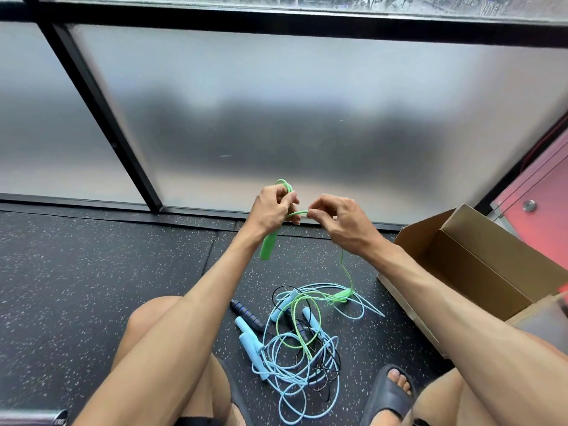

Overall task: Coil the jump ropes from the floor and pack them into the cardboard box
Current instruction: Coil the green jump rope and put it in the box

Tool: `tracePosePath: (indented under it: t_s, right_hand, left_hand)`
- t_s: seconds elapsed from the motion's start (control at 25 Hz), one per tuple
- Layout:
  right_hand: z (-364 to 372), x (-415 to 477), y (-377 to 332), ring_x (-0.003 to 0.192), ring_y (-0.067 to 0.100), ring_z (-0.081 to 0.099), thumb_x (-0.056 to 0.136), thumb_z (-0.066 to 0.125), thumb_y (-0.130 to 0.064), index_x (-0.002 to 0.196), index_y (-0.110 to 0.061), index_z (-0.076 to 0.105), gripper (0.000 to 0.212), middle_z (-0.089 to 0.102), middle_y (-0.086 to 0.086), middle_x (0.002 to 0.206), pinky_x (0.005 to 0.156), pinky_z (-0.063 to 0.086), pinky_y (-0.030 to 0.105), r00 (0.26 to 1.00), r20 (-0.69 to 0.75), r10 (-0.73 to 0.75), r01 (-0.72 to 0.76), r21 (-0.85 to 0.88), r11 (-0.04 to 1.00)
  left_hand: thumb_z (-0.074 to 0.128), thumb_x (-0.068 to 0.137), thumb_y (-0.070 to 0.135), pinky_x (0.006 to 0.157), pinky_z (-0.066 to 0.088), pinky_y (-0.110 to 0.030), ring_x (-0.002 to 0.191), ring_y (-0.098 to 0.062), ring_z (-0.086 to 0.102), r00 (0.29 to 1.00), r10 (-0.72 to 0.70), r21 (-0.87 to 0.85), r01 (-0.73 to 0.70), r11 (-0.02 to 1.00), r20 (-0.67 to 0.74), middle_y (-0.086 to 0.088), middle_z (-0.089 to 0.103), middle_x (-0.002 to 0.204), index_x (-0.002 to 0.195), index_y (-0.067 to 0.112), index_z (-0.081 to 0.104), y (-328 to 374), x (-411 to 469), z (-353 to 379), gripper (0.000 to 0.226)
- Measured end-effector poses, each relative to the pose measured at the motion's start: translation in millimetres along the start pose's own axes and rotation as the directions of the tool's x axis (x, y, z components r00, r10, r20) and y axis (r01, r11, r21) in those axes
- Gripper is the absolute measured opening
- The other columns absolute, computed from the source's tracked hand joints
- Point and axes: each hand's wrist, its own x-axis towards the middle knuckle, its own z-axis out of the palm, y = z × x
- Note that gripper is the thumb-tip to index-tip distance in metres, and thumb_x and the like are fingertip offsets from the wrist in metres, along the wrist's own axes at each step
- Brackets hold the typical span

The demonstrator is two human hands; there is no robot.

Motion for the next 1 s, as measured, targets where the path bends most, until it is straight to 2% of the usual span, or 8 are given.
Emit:
tracePosePath:
  t_s: [0.2,0.36,0.44,0.56,0.64,0.76,0.88,1.0]
  right_hand:
    - [-2.0,-2.7,-2.8,0.060,0.023,0.055,0.097,0.059,-0.016,0.085,-0.012,0.067,0.016,0.066,0.005,0.070,0.056,0.044,0.039,0.998,-0.015,-0.064,0.063,-0.051,0.997]
    - [-2.0,-5.4,-2.7,0.057,0.011,0.051,0.098,0.057,-0.016,0.084,-0.011,0.066,0.017,0.064,0.000,0.069,0.053,0.041,0.027,0.997,0.030,-0.071,0.073,-0.044,0.996]
    - [0.8,-6.5,-3.0,0.061,0.016,0.055,0.098,0.057,-0.017,0.085,-0.012,0.066,0.017,0.066,0.002,0.071,0.056,0.043,0.030,0.996,0.045,-0.080,0.082,-0.045,0.996]
    - [-0.8,-3.4,-3.7,0.054,0.010,0.043,0.097,0.059,-0.014,0.082,-0.011,0.067,0.017,0.061,0.003,0.065,0.052,0.034,0.026,0.996,-0.039,-0.078,0.078,-0.021,0.997]
    - [-7.2,0.9,-0.6,0.052,0.008,0.038,0.096,0.061,-0.015,0.081,-0.010,0.067,0.016,0.056,0.001,0.061,0.050,0.029,0.024,0.990,-0.135,-0.039,0.041,0.014,0.999]
    - [-13.0,4.8,6.5,0.055,0.004,0.043,0.093,0.066,-0.018,0.082,-0.008,0.065,0.015,0.057,-0.002,0.063,0.053,0.035,0.021,0.970,-0.237,0.047,-0.026,0.092,0.995]
    - [-11.8,6.8,13.6,0.057,0.009,0.045,0.091,0.070,-0.025,0.082,-0.007,0.062,0.022,0.058,0.002,0.066,0.055,0.039,0.025,0.954,-0.272,0.124,-0.087,0.144,0.986]
    - [-6.2,8.4,21.5,0.056,0.012,0.044,0.093,0.067,-0.029,0.082,-0.007,0.059,0.026,0.053,-0.004,0.061,0.056,0.046,0.034,0.953,-0.223,0.204,-0.160,0.199,0.967]
  left_hand:
    - [0.054,0.099,0.018,0.069,0.056,-0.029,0.056,-0.010,0.069,0.993,0.026,0.101,-0.014,0.995,-0.119,-0.004,0.069,0.061,0.085,0.003,0.065,-1.5,1.6,1.2,0.024]
    - [0.047,0.102,0.016,0.062,0.059,-0.031,0.061,-0.023,0.073,0.942,-0.100,-0.167,0.048,0.985,-0.320,-0.013,0.070,0.063,0.086,0.005,0.058,-0.9,2.0,-5.6,0.022]
    - [0.047,0.102,0.015,0.056,0.058,-0.029,0.057,-0.022,0.071,0.940,-0.120,-0.185,0.063,0.981,-0.318,-0.013,0.069,0.062,0.086,0.006,0.057,0.4,2.0,-8.1,0.022]
    - [0.048,0.103,0.017,0.043,0.046,-0.023,0.041,-0.013,0.059,0.995,-0.099,0.009,0.099,0.995,-0.030,-0.009,0.063,0.058,0.082,0.008,0.059,5.2,-2.8,-4.7,0.025]
    - [0.046,0.104,0.020,0.043,0.033,-0.020,0.039,-0.012,0.044,0.964,-0.122,0.068,0.109,0.992,0.235,-0.004,0.053,0.054,0.081,0.010,0.062,9.0,-10.6,-0.3,0.030]
    - [0.038,0.103,0.017,0.049,0.021,-0.028,0.047,-0.014,0.025,0.889,-0.070,-0.127,0.142,0.982,0.452,0.001,0.034,0.049,0.075,0.010,0.059,17.0,-19.0,1.2,0.036]
    - [0.031,0.106,0.030,0.052,0.010,-0.034,0.046,-0.015,0.013,0.847,-0.041,-0.342,0.258,0.904,0.530,0.002,0.019,0.048,0.056,0.015,0.046,24.3,-19.4,-4.4,0.054]
    - [0.031,0.105,0.034,0.050,0.011,-0.031,0.043,-0.013,0.010,0.799,-0.025,-0.470,0.379,0.797,0.601,0.004,0.011,0.050,0.062,0.015,0.039,27.2,-19.1,-9.5,0.047]
